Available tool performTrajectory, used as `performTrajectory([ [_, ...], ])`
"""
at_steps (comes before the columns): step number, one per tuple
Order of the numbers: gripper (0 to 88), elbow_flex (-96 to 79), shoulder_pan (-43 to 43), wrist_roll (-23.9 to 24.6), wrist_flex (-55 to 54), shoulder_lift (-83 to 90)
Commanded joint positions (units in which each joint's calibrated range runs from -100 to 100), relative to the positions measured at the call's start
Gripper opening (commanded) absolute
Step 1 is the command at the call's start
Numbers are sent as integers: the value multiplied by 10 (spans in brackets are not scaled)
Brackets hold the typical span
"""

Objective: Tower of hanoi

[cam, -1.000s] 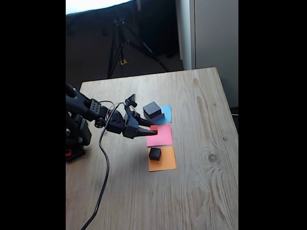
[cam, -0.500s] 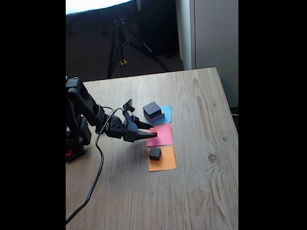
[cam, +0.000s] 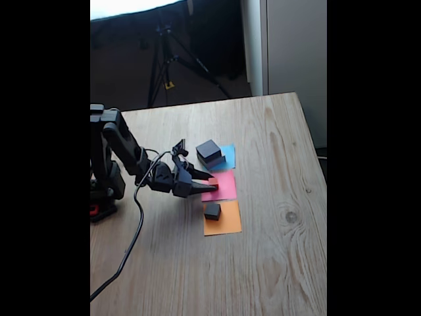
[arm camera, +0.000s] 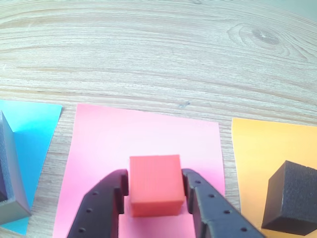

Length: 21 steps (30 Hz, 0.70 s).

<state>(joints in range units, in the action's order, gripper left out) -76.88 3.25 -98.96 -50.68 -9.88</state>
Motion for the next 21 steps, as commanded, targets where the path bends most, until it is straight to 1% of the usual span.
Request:
performTrajectory([
  [1,146,11,4,-10,-16,4],
  [4,201,8,6,-10,-16,4],
  [9,261,5,9,-10,-23,19],
  [12,281,-1,10,-10,-12,54],
  [17,274,-25,15,-10,68,159],
  [20,236,-25,21,-10,168,237],
  [21,199,-23,23,-10,209,270],
])
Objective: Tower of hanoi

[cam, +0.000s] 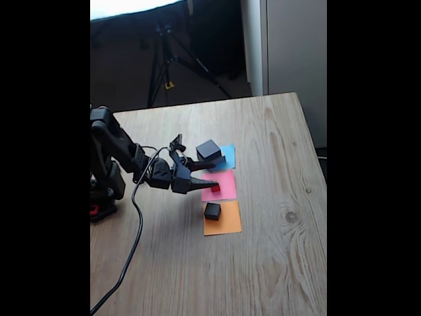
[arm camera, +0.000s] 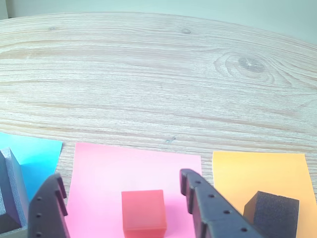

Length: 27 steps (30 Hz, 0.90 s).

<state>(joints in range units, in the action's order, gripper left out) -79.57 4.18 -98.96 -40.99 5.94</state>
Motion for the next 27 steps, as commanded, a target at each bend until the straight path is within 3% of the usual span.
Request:
performTrajectory([
  [1,142,8,15,-10,156,143],
  [7,4,112,25,26,536,321],
  [14,4,308,57,21,950,426],
  [21,4,587,130,36,1237,418],
  [27,4,757,206,20,1356,393],
])
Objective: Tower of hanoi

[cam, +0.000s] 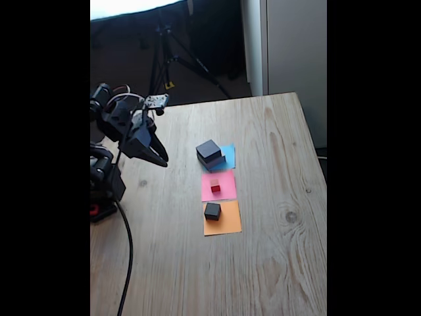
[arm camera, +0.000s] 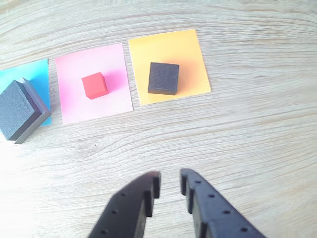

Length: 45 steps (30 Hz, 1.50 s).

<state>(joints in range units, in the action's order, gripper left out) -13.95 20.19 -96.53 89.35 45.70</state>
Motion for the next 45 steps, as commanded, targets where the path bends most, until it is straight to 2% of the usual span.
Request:
performTrajectory([
  [1,4,117,61,-20,65,-4],
  [2,4,127,74,-35,77,-2],
  [11,7,121,119,-35,93,23],
  [15,44,76,125,-35,64,37],
  [20,118,-20,134,-20,-14,55],
  [22,158,-50,137,-35,-33,56],
  [26,239,-105,138,-35,-89,52],
  [31,312,-191,133,-15,-195,51],
  [45,368,-392,117,17,-502,24],
])
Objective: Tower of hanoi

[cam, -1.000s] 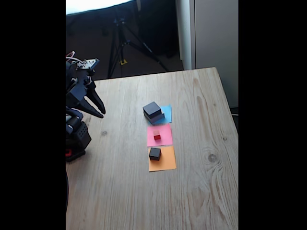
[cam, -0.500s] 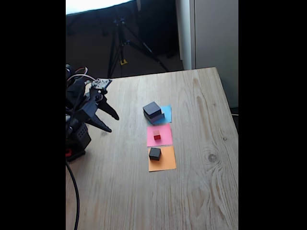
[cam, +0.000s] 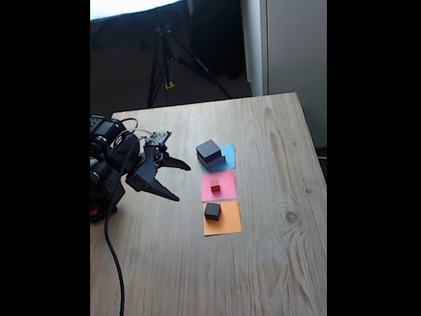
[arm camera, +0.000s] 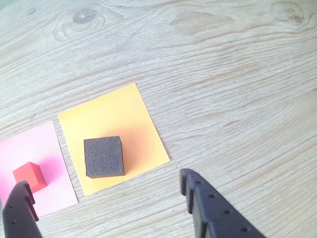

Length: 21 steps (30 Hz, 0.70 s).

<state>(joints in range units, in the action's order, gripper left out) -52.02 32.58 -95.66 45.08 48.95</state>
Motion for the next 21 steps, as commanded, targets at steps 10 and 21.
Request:
performTrajectory([
  [10,372,-113,-14,-17,-343,-121],
  [21,374,-249,-38,-43,-711,-261],
])
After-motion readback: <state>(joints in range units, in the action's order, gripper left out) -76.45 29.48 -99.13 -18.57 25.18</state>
